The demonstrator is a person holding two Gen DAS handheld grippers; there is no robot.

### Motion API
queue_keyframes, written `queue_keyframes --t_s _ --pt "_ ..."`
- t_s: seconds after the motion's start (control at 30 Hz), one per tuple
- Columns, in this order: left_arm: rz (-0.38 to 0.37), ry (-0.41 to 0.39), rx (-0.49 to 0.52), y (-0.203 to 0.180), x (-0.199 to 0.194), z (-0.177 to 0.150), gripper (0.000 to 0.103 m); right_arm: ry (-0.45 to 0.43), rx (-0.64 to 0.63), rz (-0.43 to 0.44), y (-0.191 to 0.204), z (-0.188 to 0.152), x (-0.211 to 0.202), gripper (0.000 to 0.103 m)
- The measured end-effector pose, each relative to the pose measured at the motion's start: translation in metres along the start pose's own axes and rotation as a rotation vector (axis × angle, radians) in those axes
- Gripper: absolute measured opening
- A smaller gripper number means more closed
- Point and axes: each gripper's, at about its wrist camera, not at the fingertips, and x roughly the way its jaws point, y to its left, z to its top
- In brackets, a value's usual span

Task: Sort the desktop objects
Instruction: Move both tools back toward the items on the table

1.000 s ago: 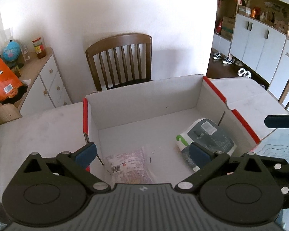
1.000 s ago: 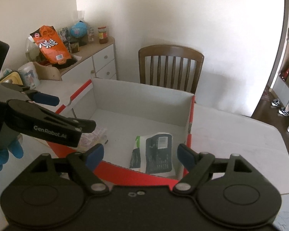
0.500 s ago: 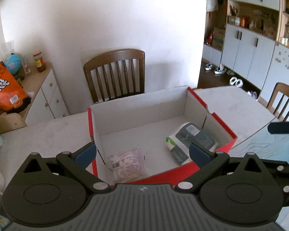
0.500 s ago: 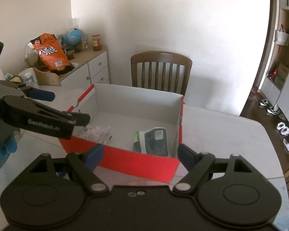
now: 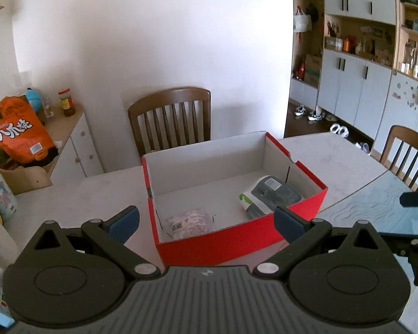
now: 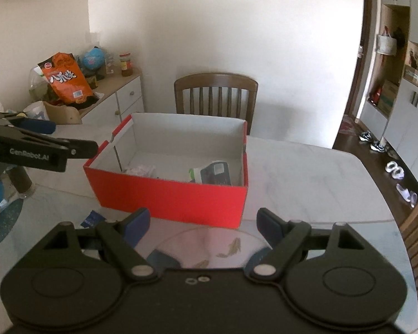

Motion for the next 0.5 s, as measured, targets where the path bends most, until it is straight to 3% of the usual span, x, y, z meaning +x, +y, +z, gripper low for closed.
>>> queue_keyframes --t_s 0.23,0.5 --pt "0.024 -0.056 0.030 -0.004 -0.027 -0.016 0.103 -0.010 0.028 -0.024 0.010 -0.021 -0.018 0.084" --pt "0.007 -0.059 0.034 -0.006 -0.046 -0.046 0.103 -0.015 0.055 -0.074 0.023 -0.054 -0.033 0.084"
